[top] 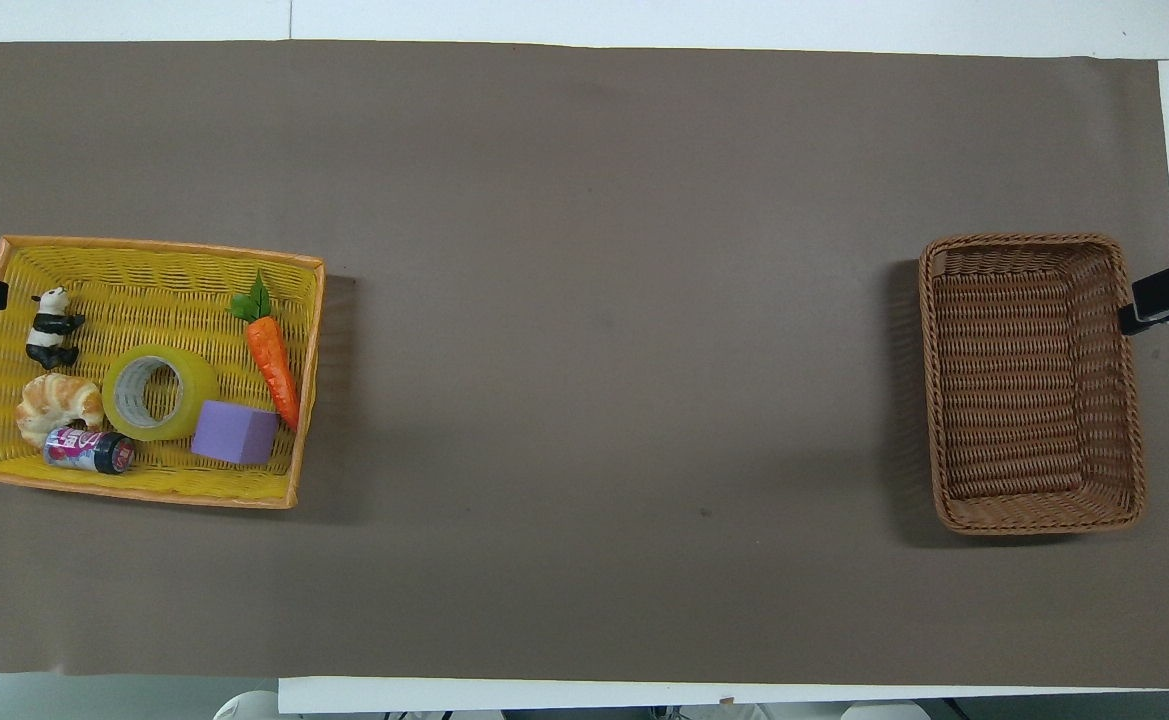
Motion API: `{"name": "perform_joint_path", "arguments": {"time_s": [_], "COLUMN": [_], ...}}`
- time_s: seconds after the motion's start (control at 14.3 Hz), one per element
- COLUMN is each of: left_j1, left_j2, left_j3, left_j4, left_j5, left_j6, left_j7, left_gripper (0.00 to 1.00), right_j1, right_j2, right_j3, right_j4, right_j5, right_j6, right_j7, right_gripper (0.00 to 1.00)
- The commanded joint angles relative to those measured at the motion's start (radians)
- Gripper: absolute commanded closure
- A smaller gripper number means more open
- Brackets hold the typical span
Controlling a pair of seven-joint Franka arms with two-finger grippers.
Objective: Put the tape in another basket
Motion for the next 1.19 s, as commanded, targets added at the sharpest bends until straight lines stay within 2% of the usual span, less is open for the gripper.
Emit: {"name": "perform_joint_path", "arguments": {"time_s": [0.0, 0.35, 0.49, 0.7, 0.77, 0.98, 1.12], "left_j1": [-0.009, -0.003, 0.005, 0.036, 0.037, 0.086, 0.14], "left_j2": [-0.009, -0.009, -0.029, -0.179, -0.192, -0.158, -0.141], "left_j3": [0.005, 0.007, 0.008, 0.007, 0.007, 0.007, 0.005], "left_j4": [-0.012, -0.012, -0.06, -0.454, -0.539, -0.648, -0.732], "left_j5": [0.013, 0.013, 0.013, 0.013, 0.013, 0.013, 0.013], "left_j6": [0.013, 0.009, 0.07, 0.457, 0.536, 0.63, 0.746], "left_j7": [-0.007, -0.013, -0.007, -0.004, -0.004, 0.027, 0.126], "left_gripper": [0.0, 0.0, 0.0, 0.0, 0.0, 0.02, 0.02], "right_j1": [-0.003, -0.003, -0.003, -0.003, -0.003, -0.003, -0.003], "right_j2": [-0.015, -0.015, -0.015, -0.015, -0.015, -0.015, -0.015], "right_j3": [0.004, 0.004, 0.004, 0.004, 0.004, 0.004, 0.004], "right_j4": [-0.014, -0.014, -0.014, -0.014, -0.014, -0.014, -0.014], "right_j5": [0.0, 0.0, 0.0, 0.0, 0.0, 0.0, 0.0], "right_j6": [-0.008, -0.008, -0.008, -0.008, -0.008, -0.008, -0.008], "right_j7": [-0.001, -0.001, -0.001, -0.001, -0.001, -0.001, -0.001], "right_gripper": [0.0, 0.0, 0.0, 0.0, 0.0, 0.0, 0.0]}}
